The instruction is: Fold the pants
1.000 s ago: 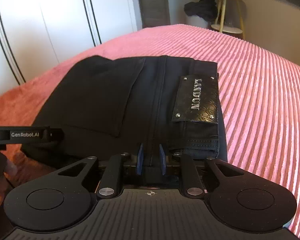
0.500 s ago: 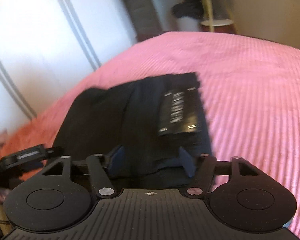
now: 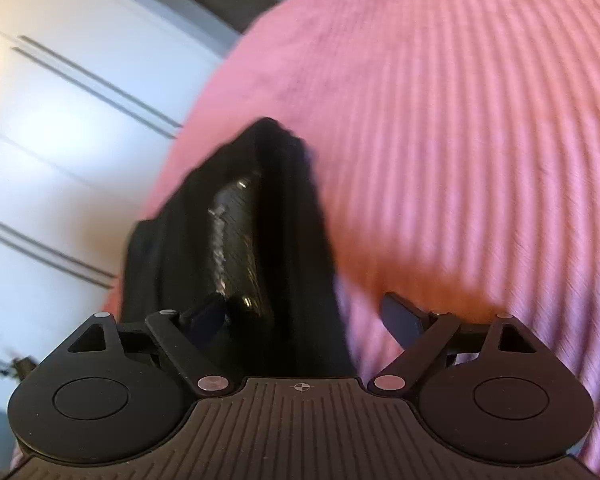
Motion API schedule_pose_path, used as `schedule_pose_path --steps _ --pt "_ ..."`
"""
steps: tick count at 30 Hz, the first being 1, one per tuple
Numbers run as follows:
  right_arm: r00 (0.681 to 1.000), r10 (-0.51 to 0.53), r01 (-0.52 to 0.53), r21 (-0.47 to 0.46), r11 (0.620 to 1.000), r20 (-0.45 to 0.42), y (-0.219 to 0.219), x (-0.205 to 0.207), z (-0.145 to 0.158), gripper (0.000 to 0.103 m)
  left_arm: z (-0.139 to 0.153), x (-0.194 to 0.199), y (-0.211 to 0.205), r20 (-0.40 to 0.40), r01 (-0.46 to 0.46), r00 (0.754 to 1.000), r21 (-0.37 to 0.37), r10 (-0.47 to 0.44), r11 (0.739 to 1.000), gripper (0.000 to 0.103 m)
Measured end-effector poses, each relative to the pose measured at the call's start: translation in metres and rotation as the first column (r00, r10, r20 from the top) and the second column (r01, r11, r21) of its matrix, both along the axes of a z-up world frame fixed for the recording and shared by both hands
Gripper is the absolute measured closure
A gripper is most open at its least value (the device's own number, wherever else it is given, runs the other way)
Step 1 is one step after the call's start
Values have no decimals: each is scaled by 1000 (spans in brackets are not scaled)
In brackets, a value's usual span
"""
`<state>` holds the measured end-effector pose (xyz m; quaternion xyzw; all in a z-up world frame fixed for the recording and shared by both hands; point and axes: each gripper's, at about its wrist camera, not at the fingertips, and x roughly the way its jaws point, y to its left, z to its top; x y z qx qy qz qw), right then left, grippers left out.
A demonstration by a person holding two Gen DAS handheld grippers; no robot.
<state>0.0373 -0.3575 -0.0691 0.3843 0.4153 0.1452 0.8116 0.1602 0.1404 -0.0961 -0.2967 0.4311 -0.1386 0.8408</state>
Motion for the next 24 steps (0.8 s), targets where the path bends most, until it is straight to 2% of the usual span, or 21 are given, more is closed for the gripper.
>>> schedule_pose_path --steps 2,4,8,9,10,11,12,13,18,22,24 --pt "999 48 -48 45 998 18 3 10 -4 4 -5 12 2 -1 39 999 -51 -40 998 4" --pt "994 99 -103 111 988 42 9 22 -5 4 -9 21 3 2 69 998 -101 -70 993 4" --pt "993 107 -112 137 984 46 20 40 -7 4 -14 38 0 21 143 990 -233 -142 962 4" --pt "994 104 -109 133 985 42 23 44 -6 11 -15 41 -4 26 150 989 -228 -148 962 4" --pt "994 103 -107 114 988 34 27 48 -5 24 -14 43 -9 33 160 987 -209 -157 965 4" --pt "995 101 -102 85 991 24 32 50 -2 32 -12 44 -14 45 163 987 -191 -157 968 4" --pt "995 103 -104 63 993 16 36 52 0 47 -10 44 -18 53 162 986 -178 -155 971 4" --pt "995 102 -103 55 993 17 39 52 3 52 -7 43 -20 66 162 986 -174 -153 971 4" --pt "990 121 -121 -14 993 76 54 58 36 61 8 38 -16 101 135 989 -263 -112 955 5" --pt "979 136 -128 -67 990 151 66 75 66 62 35 38 -21 181 127 979 -211 -89 969 6" --pt "976 126 -111 -92 990 176 66 83 82 60 51 43 -23 208 88 976 -143 -57 986 6"
